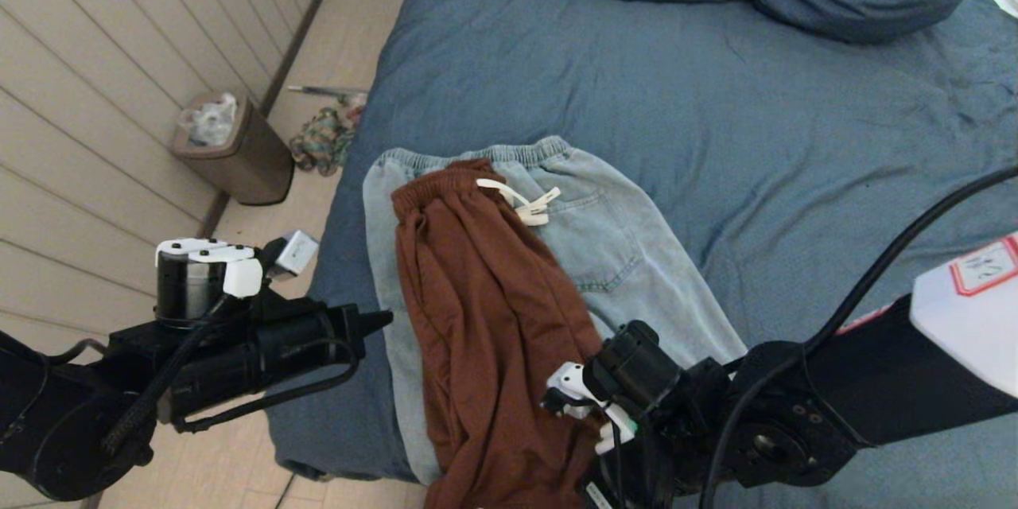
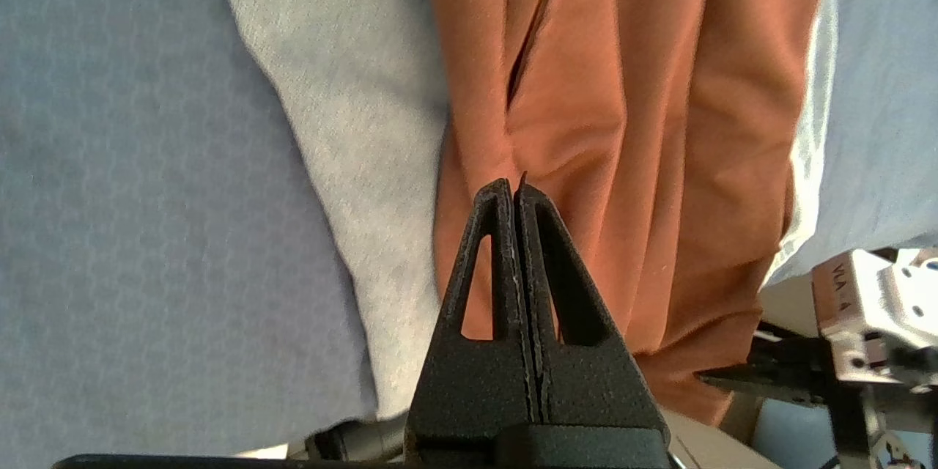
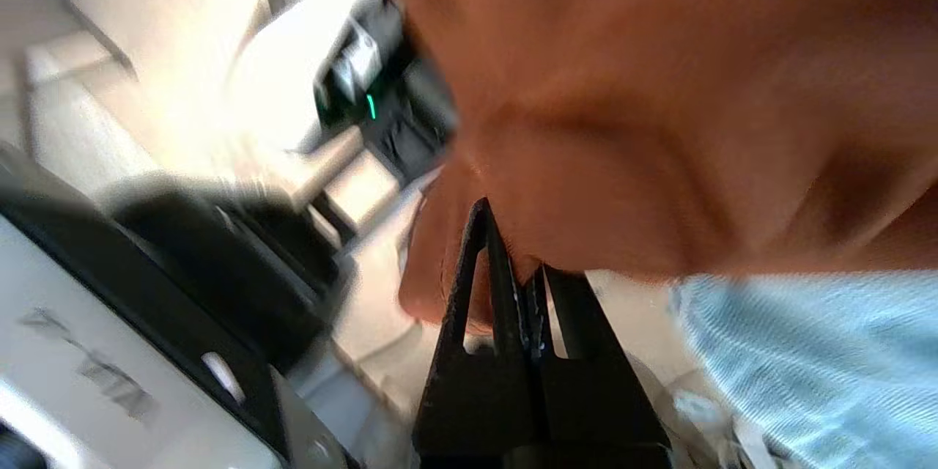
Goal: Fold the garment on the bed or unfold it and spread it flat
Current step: Fold the brown shorts
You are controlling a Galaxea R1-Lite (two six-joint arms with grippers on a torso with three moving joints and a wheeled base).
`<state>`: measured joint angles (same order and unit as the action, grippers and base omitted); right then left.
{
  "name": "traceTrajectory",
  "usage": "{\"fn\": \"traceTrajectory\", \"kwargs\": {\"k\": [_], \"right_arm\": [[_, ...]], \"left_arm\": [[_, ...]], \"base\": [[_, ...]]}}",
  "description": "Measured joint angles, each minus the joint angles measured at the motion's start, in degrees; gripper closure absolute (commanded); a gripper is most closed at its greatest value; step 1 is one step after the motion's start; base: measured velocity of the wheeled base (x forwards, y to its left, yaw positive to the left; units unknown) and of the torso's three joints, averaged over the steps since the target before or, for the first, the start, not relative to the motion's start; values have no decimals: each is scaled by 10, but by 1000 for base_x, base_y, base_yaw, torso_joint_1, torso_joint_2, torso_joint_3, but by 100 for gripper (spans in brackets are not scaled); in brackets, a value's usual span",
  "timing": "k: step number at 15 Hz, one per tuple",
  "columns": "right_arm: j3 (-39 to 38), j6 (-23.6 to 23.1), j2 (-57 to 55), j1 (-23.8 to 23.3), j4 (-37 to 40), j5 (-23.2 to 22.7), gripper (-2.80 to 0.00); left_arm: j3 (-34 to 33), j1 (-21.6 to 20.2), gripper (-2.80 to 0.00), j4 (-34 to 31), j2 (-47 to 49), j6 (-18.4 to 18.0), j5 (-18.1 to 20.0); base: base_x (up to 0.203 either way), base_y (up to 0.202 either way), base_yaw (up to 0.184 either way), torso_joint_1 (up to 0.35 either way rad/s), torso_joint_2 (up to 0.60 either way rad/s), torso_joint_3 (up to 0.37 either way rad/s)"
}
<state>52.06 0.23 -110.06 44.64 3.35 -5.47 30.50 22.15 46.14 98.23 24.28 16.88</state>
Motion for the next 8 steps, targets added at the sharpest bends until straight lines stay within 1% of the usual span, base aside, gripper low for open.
{"fn": "traceTrajectory", "kwargs": {"k": [2,5,7,8], "right_arm": [[39,30,12,2,-1,0,0],[68,46,15,0,-1,2,0],[66,47,13,-1,0,5,0],[61,47,13,-3,-1,5,-280]], "left_arm": [[-1,0,0,1,0,0,0],[-1,0,0,2,3,0,0],[-1,0,0,2,4,0,0],[-1,0,0,2,4,0,0]], "base": [[0,0,0,0,0,0],[0,0,0,0,0,0],[0,0,0,0,0,0],[0,0,0,0,0,0]]}}
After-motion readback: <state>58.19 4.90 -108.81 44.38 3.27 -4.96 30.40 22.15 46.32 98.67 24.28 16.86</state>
